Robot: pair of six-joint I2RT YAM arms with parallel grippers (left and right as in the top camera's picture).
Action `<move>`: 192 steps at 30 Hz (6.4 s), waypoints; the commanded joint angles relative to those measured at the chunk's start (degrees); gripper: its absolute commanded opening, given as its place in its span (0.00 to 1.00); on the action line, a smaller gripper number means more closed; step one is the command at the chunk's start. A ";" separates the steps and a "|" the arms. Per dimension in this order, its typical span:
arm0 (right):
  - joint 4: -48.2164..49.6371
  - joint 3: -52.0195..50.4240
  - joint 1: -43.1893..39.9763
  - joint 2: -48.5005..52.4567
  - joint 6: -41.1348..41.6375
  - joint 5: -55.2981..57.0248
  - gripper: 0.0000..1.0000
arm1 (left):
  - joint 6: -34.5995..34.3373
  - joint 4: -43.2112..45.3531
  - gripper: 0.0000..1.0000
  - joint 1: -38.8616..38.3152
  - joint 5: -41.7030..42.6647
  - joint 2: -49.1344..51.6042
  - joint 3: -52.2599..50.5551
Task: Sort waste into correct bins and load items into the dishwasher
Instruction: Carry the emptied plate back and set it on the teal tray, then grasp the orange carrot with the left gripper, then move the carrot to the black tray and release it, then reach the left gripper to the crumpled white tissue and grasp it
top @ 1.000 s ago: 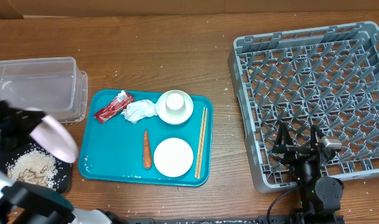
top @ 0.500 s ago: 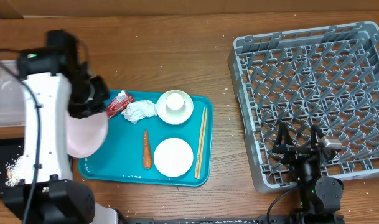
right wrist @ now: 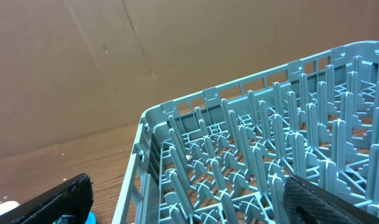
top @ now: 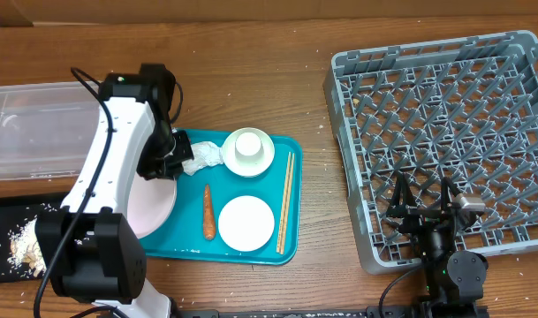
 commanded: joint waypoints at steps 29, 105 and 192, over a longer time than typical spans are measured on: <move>0.20 -0.61 -0.15 -0.46 0.07 -0.04 1.00 | 4.76 9.75 0.28 -2.82 5.60 0.37 -11.04; 0.20 -0.61 -0.15 -0.46 0.07 -0.04 1.00 | 5.16 24.79 0.05 -10.12 10.49 0.39 -27.06; 0.20 -0.61 -0.15 -0.46 0.07 -0.04 1.00 | 5.79 6.12 0.34 50.99 8.31 3.80 13.46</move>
